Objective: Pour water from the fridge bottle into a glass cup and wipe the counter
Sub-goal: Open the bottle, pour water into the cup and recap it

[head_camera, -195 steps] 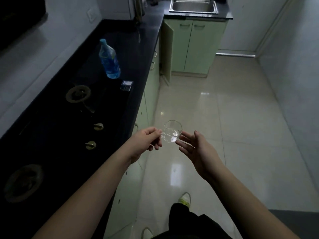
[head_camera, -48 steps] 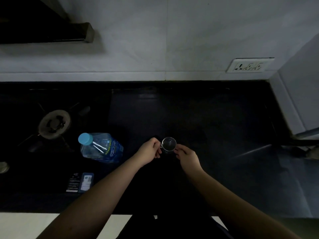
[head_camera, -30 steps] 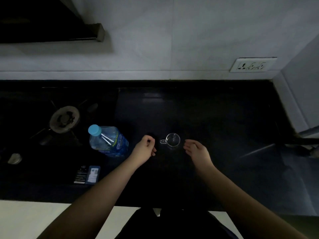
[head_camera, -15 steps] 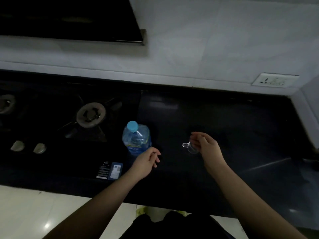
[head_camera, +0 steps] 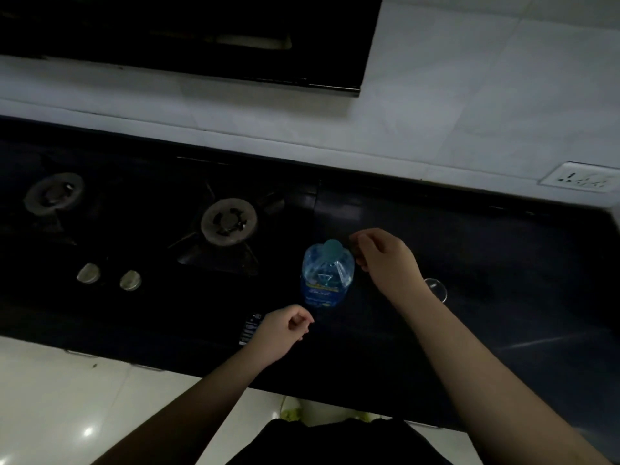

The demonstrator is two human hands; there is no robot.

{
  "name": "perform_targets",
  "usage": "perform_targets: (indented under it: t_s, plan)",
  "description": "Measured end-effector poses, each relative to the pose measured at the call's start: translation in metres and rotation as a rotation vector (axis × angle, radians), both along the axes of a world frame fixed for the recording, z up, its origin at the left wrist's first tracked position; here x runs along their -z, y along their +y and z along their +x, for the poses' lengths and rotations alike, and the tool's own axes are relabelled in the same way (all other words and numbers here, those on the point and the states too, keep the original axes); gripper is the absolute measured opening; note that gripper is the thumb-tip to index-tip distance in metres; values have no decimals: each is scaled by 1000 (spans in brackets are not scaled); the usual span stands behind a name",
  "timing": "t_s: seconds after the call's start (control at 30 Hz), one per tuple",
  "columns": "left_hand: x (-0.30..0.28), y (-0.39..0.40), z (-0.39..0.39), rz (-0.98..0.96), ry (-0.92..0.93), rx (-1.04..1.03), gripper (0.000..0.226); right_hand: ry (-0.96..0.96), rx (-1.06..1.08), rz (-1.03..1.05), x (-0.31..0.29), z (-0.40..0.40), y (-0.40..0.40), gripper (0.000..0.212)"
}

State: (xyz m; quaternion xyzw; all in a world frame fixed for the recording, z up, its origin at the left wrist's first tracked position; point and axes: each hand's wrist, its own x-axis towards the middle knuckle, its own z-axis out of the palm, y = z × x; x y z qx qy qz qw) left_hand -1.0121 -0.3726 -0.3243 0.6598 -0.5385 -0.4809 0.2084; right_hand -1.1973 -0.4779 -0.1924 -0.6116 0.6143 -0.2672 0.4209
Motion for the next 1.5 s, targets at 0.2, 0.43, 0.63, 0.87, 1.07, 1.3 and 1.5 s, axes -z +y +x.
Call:
perform_targets:
  t_s: [0.2,0.43,0.63,0.87,1.07,1.3,1.5]
  plan:
    - [-21,-19,28,-63,47,-188,44,607,-213,-170,-22,31,7,50]
    - [-58,-61,20,-246,28,61,101,928,-274,-157,-35,49,7,65]
    - [-61,-88,3,-168,43,221,93,906,-277,-134,-36,56,0,57]
    - [-59,-95,6,-176,-89,271,90,991,-318,-280,-23,53,0,57]
    - [-64,-96,6,-152,-103,292,80,988,-394,-289,-23,51,-9,59]
    - [-69,-101,10,-91,-130,340,89,987,-715,-413,-33,38,-21,47]
    - [-71,-99,9,-74,-132,323,102,886,-999,-520,-48,25,-30,35]
